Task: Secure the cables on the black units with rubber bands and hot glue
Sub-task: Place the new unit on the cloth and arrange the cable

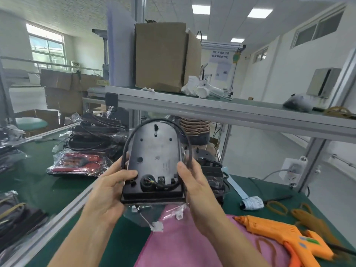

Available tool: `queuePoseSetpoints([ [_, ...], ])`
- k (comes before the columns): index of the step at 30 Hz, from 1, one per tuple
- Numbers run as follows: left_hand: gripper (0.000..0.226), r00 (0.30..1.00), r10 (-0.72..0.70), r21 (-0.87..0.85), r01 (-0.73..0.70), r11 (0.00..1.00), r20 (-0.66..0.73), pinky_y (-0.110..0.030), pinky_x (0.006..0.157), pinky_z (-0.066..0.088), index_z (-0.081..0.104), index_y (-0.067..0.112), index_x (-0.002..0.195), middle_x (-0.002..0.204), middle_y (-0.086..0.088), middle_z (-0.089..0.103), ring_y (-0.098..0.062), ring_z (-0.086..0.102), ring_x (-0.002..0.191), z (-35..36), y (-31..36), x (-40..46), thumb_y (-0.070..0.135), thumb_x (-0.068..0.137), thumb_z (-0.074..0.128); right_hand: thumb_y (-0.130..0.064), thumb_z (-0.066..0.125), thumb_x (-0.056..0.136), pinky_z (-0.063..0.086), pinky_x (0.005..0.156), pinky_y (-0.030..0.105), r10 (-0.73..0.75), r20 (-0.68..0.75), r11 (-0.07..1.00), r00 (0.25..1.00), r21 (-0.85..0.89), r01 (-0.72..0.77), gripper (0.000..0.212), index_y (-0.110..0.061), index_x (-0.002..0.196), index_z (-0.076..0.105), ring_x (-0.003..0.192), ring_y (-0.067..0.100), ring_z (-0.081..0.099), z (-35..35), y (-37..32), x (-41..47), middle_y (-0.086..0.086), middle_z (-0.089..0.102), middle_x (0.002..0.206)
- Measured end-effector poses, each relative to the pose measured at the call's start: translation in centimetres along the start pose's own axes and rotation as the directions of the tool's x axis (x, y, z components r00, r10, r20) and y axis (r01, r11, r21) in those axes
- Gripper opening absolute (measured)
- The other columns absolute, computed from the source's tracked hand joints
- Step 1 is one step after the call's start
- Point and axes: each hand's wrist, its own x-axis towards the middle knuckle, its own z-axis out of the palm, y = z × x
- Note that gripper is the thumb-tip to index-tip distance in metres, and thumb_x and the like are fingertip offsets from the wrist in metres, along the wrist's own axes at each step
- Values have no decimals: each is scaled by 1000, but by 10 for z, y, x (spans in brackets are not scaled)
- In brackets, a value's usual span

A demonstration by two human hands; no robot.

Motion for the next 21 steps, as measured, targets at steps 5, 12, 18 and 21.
queuePoseSetpoints([
  [5, 48, 993, -99, 36, 97, 995, 60, -30, 54, 58, 77, 15, 93, 95, -10, 75, -23, 72, 68, 21, -38, -30, -9, 56, 57, -52, 59, 78, 41, 109, 41, -27, -96, 996, 995, 77, 34, 62, -44, 138, 42, 117, 3, 59, -34, 11, -38, -21, 62, 125],
  [12, 56, 939, -328, 104, 318, 942, 106, -32, 59, 60, 69, 17, 108, 96, -7, 73, -23, 70, 72, 46, -96, -48, -5, 58, 55, -38, 48, 97, 43, 107, 39, -11, -246, 1000, 969, -10, 9, 31, -33, 127, 54, 118, 7, 59, -85, 31, -80, -13, 65, 125],
  [18, 28, 822, -570, 301, 543, 784, 3, -31, 67, 56, 65, 4, 95, 81, -11, 71, -23, 66, 63, 39, -131, -53, -7, 76, 48, -23, 48, 101, 55, 88, 26, 197, -312, 980, 930, 68, -185, 26, -17, 124, 59, 108, 15, 66, -109, 57, -103, 2, 70, 118],
  [21, 17, 760, -641, 395, 625, 673, -109, -30, 64, 54, 65, 0, 83, 75, -13, 68, -22, 65, 57, 37, -143, -58, -7, 81, 49, -21, 47, 101, 58, 73, 25, 382, -290, 923, 877, 170, -346, 21, -16, 112, 64, 95, 17, 71, -112, 65, -113, 3, 74, 106],
])
